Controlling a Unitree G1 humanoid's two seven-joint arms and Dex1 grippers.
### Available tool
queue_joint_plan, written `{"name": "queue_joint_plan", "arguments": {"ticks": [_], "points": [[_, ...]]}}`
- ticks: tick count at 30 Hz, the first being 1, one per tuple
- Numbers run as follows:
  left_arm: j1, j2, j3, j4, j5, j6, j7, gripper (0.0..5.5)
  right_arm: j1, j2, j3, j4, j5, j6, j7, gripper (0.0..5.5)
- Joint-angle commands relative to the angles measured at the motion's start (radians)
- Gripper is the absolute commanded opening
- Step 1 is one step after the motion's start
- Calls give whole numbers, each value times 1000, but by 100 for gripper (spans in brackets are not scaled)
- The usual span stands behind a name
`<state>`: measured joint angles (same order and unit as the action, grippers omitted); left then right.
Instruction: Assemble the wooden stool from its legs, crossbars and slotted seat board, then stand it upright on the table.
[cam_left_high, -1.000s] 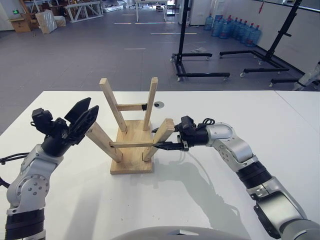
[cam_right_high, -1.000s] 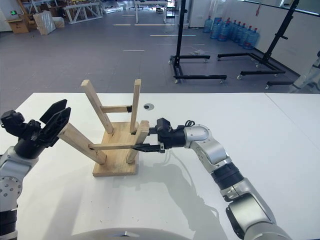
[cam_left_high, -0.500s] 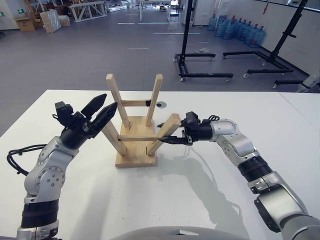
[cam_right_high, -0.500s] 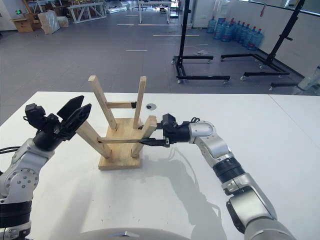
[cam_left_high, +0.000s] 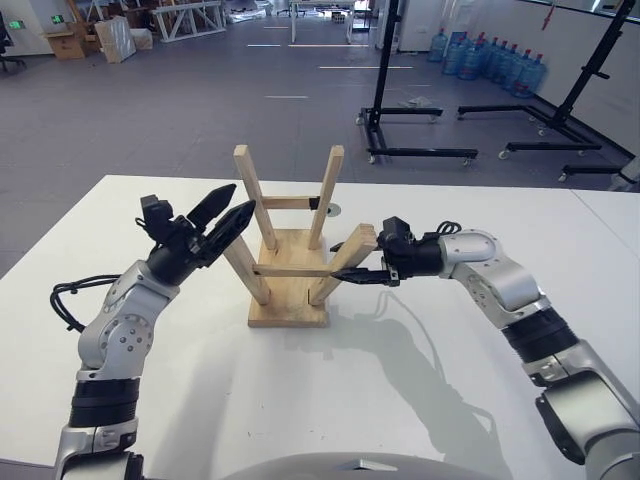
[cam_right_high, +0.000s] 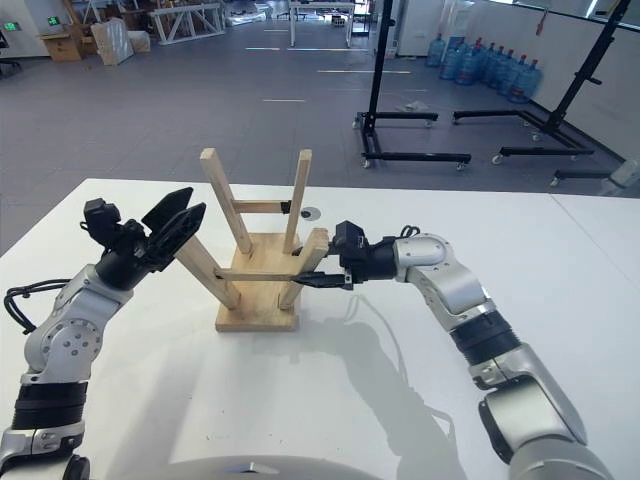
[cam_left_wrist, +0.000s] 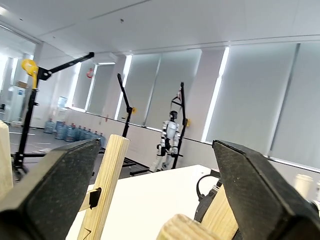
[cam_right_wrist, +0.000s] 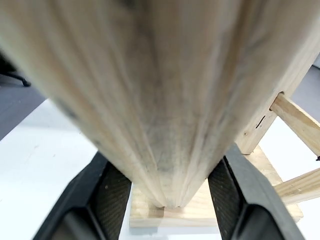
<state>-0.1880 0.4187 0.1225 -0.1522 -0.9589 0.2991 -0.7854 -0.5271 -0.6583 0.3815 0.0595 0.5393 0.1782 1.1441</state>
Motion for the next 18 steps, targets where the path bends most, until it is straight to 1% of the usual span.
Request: {"name": "queue_joint_plan", "arguments": {"ticks": [1,4,8,10,14,18], "points": [[82,-50,-307,15,142,173,-22,408,116,-41,174,-134,-113,191,44,205],[102,-58,-332,-2,134,171,-7,408,141,-45,206,-111,-140,175,48,205],[122,-73,-349,-5,134,171,5,408,167,-12,240,4,-177,121,66,205],[126,-75,-345,1,133,171,10,408,150,34,254,97,-191,100,79,205],[123,-73,-334,11,130,171,14,408,85,175,286,371,-253,37,98,205],[123,-70,-331,20,131,169,22,408,11,291,288,630,-306,-39,122,205]]}}
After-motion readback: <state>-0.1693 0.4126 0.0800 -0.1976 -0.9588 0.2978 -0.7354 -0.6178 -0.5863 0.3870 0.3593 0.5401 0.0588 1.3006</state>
